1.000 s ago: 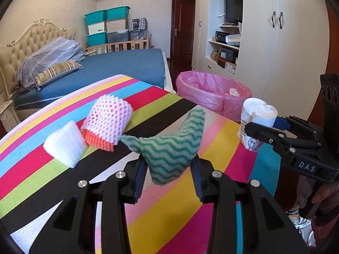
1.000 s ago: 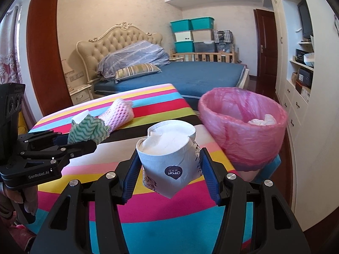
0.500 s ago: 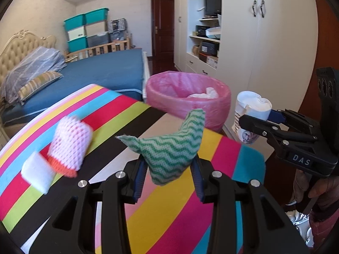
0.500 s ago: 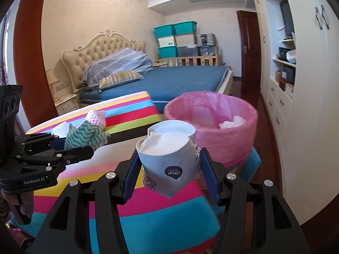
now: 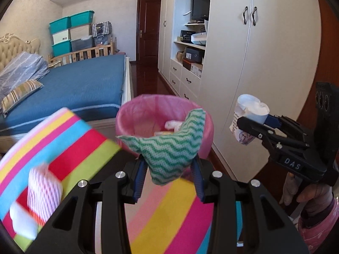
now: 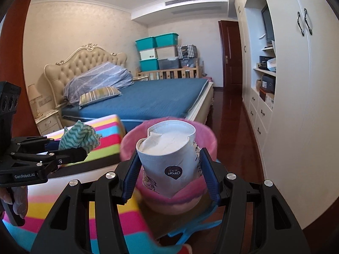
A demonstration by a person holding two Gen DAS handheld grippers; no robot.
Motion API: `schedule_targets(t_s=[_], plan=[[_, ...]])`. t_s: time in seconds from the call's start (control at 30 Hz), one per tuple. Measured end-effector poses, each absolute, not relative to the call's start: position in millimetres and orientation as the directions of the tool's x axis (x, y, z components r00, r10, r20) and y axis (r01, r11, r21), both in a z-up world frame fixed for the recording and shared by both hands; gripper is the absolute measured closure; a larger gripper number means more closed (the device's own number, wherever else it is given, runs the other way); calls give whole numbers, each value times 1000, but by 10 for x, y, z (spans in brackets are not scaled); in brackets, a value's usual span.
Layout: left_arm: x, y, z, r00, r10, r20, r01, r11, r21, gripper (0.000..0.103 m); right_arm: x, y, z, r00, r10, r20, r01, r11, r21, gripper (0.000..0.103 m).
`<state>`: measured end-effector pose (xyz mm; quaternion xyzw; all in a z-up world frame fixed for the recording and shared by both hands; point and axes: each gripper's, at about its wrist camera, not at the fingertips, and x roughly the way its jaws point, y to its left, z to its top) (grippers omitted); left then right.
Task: Collect trash
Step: 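Hold both items over the wastebasket and open both tools to drop them, then return to the table and grasp the pink foam fruit net with the right tool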
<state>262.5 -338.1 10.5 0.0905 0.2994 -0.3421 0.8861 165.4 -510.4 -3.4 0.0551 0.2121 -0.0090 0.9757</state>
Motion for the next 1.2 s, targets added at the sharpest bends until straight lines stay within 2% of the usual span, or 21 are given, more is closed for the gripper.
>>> schedule_targets(t_s=[0.17, 0.37, 0.77, 0.8, 0.9, 0.97, 1.03, 1.2], plan=[[2908, -3563, 226, 600, -545, -586, 651, 758, -38, 63, 1963, -5223, -3, 911, 10, -413, 29, 996, 89, 49], [3352, -3739, 254, 586, -539, -605, 614, 783, -102, 62, 2381, -5341, -55, 903, 47, -428, -2, 994, 105, 49], [3779, -3962, 197, 600, -494, -630, 579, 811, -84, 58, 2962, -5413, -160, 887, 72, -456, -39, 996, 83, 48], [3792, -3969, 190, 603, -492, -628, 577, 813, -83, 56, 2996, -5423, -169, 887, 74, -456, -41, 996, 83, 47], [3886, -3982, 228, 620, -485, -616, 552, 828, -95, 38, 3131, -5463, -179, 894, 102, -436, -70, 994, 88, 44], [3911, -3943, 276, 644, -479, -596, 529, 842, -105, 19, 3174, -5477, -172, 895, 118, -431, -91, 992, 82, 36], [3878, -3872, 348, 693, -448, -565, 487, 869, -91, 11, 3135, -5495, -135, 903, 113, -414, -88, 993, 78, 29], [3818, -3604, 429, 722, -429, -543, 463, 882, -82, 5, 2917, -5570, 10, 923, 103, -370, -65, 991, 115, 28]])
